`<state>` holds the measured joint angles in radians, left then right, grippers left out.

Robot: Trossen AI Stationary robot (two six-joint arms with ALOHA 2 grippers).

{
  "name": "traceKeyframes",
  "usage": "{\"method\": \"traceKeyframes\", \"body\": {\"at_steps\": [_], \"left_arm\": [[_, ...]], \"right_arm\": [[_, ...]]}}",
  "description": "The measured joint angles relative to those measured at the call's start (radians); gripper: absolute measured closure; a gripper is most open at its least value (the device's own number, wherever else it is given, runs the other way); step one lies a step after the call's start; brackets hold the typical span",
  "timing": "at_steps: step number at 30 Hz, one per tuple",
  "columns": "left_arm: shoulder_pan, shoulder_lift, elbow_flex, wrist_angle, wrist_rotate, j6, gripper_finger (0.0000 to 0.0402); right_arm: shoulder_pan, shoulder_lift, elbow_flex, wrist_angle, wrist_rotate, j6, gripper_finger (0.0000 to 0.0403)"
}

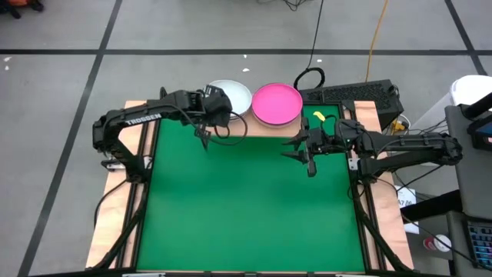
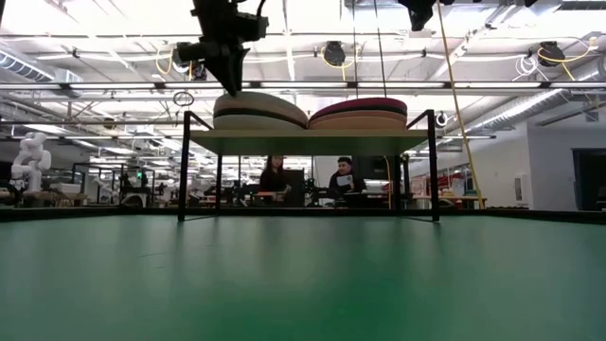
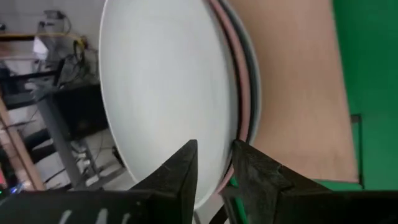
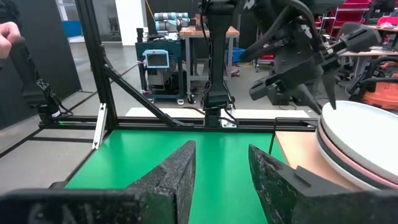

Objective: Place and stack plates onto a shelf
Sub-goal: Stack the white plate on top of the light orange plate on the shelf, then return to Home Position

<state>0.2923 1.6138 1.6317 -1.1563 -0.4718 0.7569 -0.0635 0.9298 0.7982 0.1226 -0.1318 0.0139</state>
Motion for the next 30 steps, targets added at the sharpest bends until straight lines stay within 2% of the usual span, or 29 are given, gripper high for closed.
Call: {"method": "traceKeyframes", "body": {"at_steps": [12, 14, 18, 20, 24, 27, 30], "left_arm": [[-0.083, -0.073, 0.143, -0.022, -0.016, -0.089, 0.0293], [-0.105, -0.119, 0.144, -0.012, 0.015, -0.131, 0.0293], [-0.132, -0.254, 0.127, 0.009, 0.149, -0.262, 0.0315], [-0.146, -0.342, 0.081, 0.068, 0.200, -0.343, 0.0339], [-0.191, -0.518, -0.104, 0.222, 0.276, -0.437, 0.0392], [-0.232, -0.639, -0.284, 0.365, 0.286, -0.482, 0.0396], [-0.273, -0.756, -0.475, 0.558, 0.283, -0.498, 0.0396]], "right_arm": [[0.000, -0.021, 0.000, -0.008, 0.000, -0.061, 0.0273], [0.000, -0.039, 0.000, -0.008, 0.000, -0.075, 0.0273], [0.000, -0.119, 0.000, -0.060, 0.002, -0.103, 0.0273], [-0.002, -0.174, 0.000, -0.113, 0.025, -0.124, 0.0273], [-0.002, -0.267, 0.000, -0.195, 0.092, -0.146, 0.0273], [-0.002, -0.316, 0.000, -0.265, 0.106, -0.159, 0.0280], [-0.002, -0.356, 0.000, -0.346, 0.105, -0.159, 0.0308]]}}
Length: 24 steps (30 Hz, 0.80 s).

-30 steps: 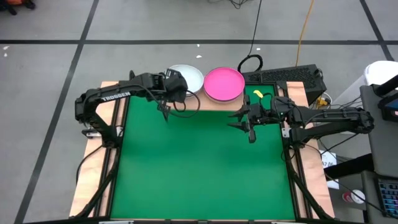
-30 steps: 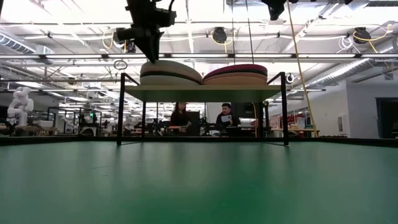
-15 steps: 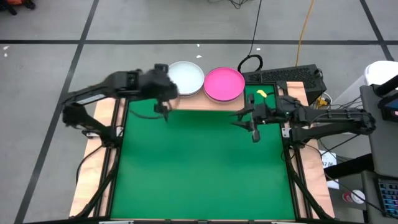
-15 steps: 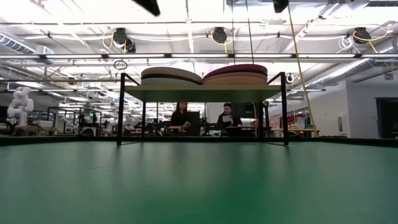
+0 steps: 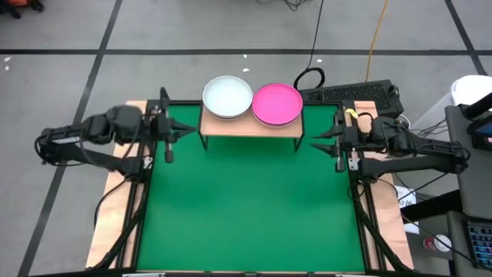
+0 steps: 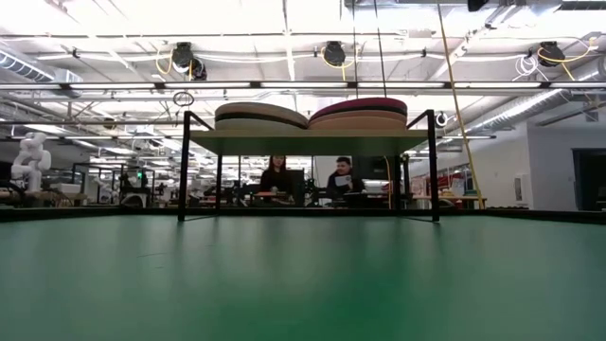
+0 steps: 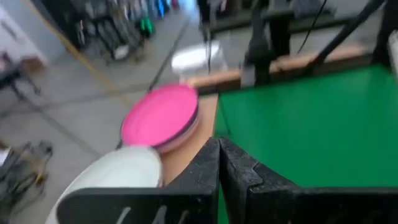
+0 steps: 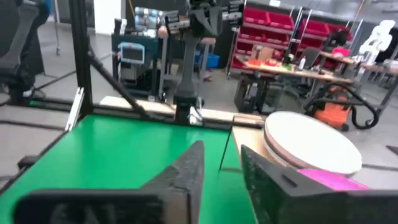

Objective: Place and stack plates onto a shelf
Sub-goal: Return to Home Position

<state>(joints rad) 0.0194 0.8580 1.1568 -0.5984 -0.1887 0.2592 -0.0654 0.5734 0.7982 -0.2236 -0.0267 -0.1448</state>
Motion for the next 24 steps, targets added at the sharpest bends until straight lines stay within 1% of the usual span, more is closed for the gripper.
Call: {"method": "traceKeyframes", "body": {"at_steps": [1, 3, 6, 8, 10, 13, 17, 20, 22, 24], "left_arm": [[-0.012, -0.035, -0.064, 0.070, 0.001, 0.001, 0.0396], [-0.036, -0.099, -0.190, 0.214, 0.001, 0.000, 0.0397], [-0.066, -0.171, -0.364, 0.412, 0.001, 0.013, 0.0397], [-0.080, -0.207, -0.460, 0.517, 0.001, 0.025, 0.0397], [-0.088, -0.233, -0.539, 0.595, 0.002, 0.023, 0.0397], [-0.104, -0.272, -0.630, 0.648, 0.003, 0.005, 0.0398], [-0.115, -0.336, -0.744, 0.729, 0.005, 0.000, 0.0398], [-0.115, -0.394, -0.811, 0.786, 0.005, 0.000, 0.0398], [-0.115, -0.441, -0.839, 0.791, 0.005, 0.000, 0.0398], [-0.115, -0.488, -0.856, 0.780, 0.005, 0.001, 0.0398]], "right_arm": [[0.000, -0.015, -0.004, -0.019, 0.000, 0.000, 0.0322], [0.000, -0.049, -0.048, -0.001, -0.001, 0.000, 0.0351], [0.000, -0.107, -0.166, 0.115, -0.001, -0.002, 0.0391], [0.000, -0.148, -0.258, 0.198, 0.000, -0.014, 0.0398], [0.000, -0.189, -0.341, 0.277, 0.000, -0.020, 0.0393], [0.000, -0.250, -0.438, 0.352, 0.000, -0.024, 0.0391], [0.000, -0.325, -0.517, 0.393, 0.020, -0.038, 0.0400], [0.000, -0.380, -0.541, 0.387, 0.086, -0.043, 0.0402], [0.000, -0.420, -0.548, 0.377, 0.131, -0.045, 0.0401], [0.000, -0.467, -0.549, 0.355, 0.139, -0.053, 0.0402]]}}
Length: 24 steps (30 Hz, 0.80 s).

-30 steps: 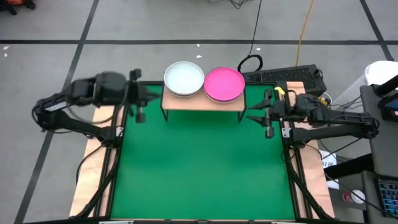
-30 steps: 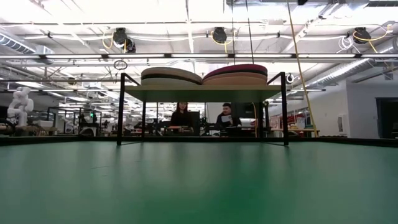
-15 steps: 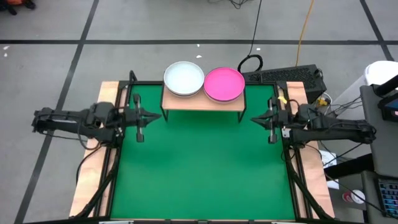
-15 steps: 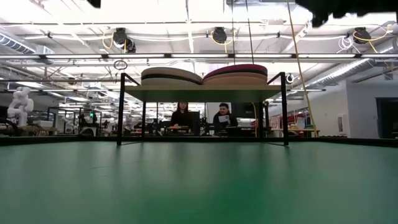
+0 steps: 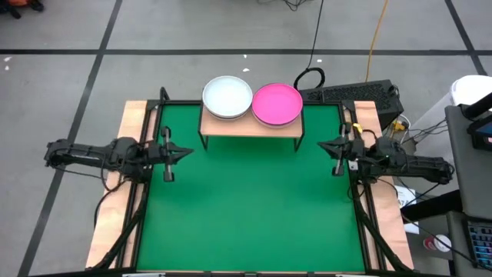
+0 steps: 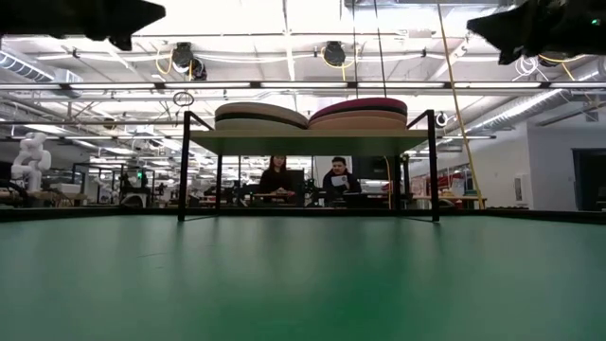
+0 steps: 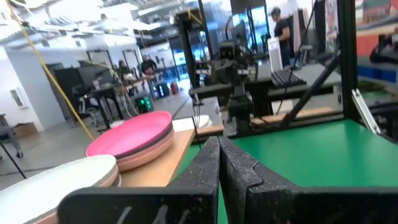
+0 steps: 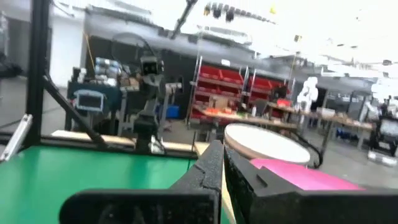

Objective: Place and stack plates onto a shelf
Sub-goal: Return to Home Position

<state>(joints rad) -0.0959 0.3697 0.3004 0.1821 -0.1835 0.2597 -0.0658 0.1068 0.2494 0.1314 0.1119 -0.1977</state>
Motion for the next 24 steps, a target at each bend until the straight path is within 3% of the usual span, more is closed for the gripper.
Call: {"method": "traceKeyframes", "body": {"at_steps": [4, 14, 24], "left_arm": [[0.000, -0.106, -0.012, -0.037, 0.000, 0.041, 0.0398], [0.001, -0.310, -0.090, -0.111, -0.015, 0.071, 0.0398], [0.001, -0.367, -0.288, 0.051, -0.016, 0.041, 0.0398]], "right_arm": [[0.000, -0.108, 0.000, -0.058, -0.024, -0.006, 0.0402], [0.000, -0.104, 0.005, -0.140, -0.031, 0.001, 0.0403], [0.000, -0.105, -0.128, -0.027, 0.009, 0.000, 0.0403]]}}
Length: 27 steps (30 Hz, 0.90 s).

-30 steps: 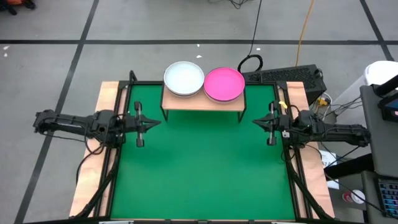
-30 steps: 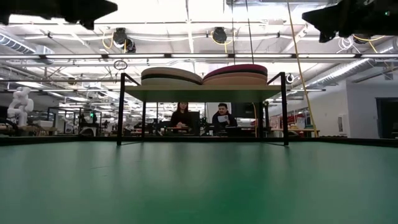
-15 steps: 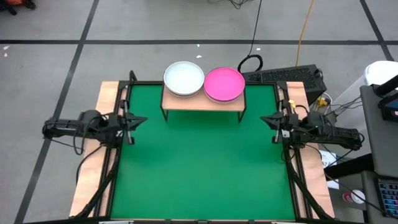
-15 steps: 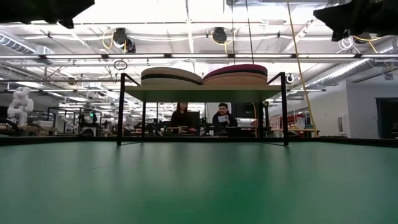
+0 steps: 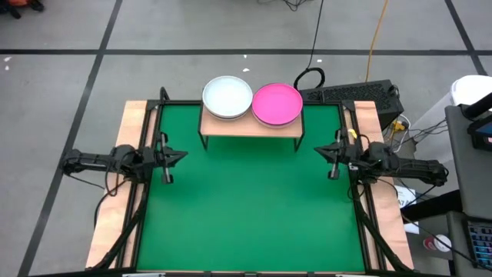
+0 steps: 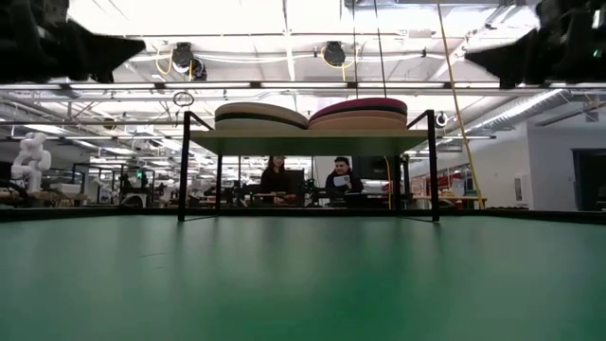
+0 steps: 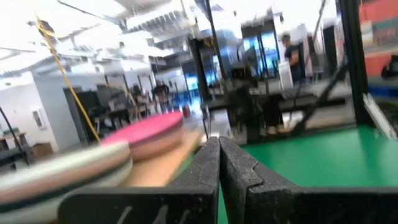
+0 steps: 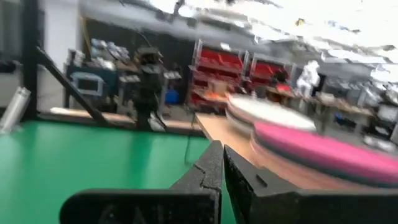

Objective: Place and stack plates onto a shelf
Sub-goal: Return to Home Position

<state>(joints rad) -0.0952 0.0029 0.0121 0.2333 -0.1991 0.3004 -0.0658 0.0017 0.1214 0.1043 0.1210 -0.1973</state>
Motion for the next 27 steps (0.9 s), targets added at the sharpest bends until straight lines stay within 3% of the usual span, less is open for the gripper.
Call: {"method": "traceKeyframes", "body": {"at_steps": [7, 27], "left_arm": [[0.000, 0.003, -0.002, 0.018, 0.000, -0.017, 0.0398], [0.000, 0.003, -0.002, 0.071, -0.003, -0.043, 0.0388]], "right_arm": [[0.000, 0.001, -0.075, 0.044, 0.089, 0.028, 0.0403], [0.000, 0.000, -0.084, 0.048, 0.089, -0.039, 0.0403]]}}
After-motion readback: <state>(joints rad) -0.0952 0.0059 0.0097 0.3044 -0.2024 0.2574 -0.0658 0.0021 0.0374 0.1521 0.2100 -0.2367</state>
